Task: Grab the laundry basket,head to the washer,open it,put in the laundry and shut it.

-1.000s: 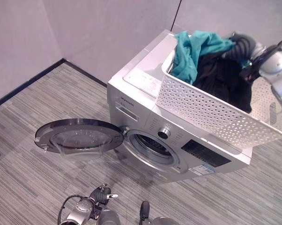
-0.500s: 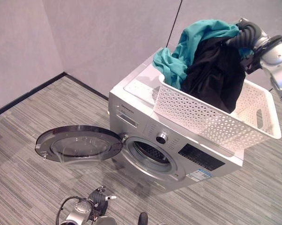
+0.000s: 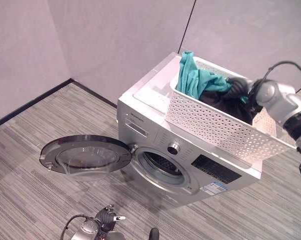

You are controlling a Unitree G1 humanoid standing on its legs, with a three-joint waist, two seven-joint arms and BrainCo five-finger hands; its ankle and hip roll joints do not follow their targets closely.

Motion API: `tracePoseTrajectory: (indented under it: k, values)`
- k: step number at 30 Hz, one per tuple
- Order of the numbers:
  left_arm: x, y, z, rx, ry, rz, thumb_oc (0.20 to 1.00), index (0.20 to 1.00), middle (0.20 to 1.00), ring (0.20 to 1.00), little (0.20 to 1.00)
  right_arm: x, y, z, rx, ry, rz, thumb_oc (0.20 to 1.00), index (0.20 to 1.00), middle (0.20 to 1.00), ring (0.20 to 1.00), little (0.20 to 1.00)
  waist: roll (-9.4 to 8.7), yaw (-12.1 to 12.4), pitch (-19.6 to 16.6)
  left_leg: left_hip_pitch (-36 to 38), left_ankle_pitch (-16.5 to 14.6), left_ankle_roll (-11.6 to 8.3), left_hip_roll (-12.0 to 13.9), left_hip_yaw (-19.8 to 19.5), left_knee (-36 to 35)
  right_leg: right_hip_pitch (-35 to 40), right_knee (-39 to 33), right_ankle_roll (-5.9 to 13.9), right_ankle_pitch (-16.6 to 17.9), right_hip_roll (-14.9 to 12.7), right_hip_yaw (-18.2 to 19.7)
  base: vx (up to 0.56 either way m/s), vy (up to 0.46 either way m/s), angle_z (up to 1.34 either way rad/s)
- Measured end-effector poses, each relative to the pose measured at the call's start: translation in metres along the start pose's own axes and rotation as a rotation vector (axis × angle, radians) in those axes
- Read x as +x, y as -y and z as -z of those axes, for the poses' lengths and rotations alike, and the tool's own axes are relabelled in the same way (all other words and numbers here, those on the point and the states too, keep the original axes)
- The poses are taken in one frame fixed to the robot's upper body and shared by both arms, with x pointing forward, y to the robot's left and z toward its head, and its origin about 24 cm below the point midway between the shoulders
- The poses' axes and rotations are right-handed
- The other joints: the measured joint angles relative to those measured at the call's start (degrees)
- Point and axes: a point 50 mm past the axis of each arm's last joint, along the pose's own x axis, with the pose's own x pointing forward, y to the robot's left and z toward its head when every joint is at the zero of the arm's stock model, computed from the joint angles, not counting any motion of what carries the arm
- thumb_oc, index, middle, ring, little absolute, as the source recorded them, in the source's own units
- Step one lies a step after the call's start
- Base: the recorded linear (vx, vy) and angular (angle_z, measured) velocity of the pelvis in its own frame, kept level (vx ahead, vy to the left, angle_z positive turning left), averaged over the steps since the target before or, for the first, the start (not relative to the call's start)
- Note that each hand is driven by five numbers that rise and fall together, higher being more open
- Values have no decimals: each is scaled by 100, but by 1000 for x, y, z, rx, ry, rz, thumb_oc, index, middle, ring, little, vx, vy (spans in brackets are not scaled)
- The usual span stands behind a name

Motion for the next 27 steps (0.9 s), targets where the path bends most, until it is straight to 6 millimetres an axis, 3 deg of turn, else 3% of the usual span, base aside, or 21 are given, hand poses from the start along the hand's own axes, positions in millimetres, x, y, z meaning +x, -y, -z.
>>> tracePoseTrajectory:
  k: [2,10,16,18,20,27]
  values:
    - [0,0,0,1,4,0,1000,1000,1000,1000,1000,1,-7,1,-18,-10,-27,1000,1000,1000,1000,1000,13,-12,-5,-53,2,1,-1,-17,0,-54,0,0,1,-1,-9,-9,-7,2]
    - [-1,0,3,6,-9,-2,1000,1000,1000,1000,1000,10,-8,11,99,-90,-17,1000,1000,1000,1000,1000,42,40,13,-80,17,-14,4,-30,1,-76,-3,8,-2,13,-11,0,0,0]
    - [1,-3,-6,12,12,-9,1000,1000,1000,1000,1000,13,13,2,163,-93,62,1000,1000,1000,1000,1000,52,179,18,-152,20,-18,36,-80,1,-127,3,3,1,50,-40,2,-3,1]
    - [2,-4,-5,13,8,-16,1000,1000,1000,1000,1000,11,38,-8,200,-83,144,1000,1000,1000,1000,1000,39,200,15,-157,23,-25,34,-90,2,-126,43,4,0,53,-39,2,-9,2]
    - [2,-4,-5,14,3,-18,1000,1000,1000,1000,1000,12,45,-16,218,-65,179,1000,1000,1000,1000,1000,8,243,20,-154,38,-49,29,-93,2,-120,43,7,-2,52,-42,0,0,0]
    - [1,-9,1,12,-23,-45,1000,1000,1000,1000,1000,16,45,-29,254,-33,182,1000,1000,1000,1000,1000,-152,346,68,-169,43,-54,35,-128,1,-113,15,10,-3,59,-93,0,0,0]
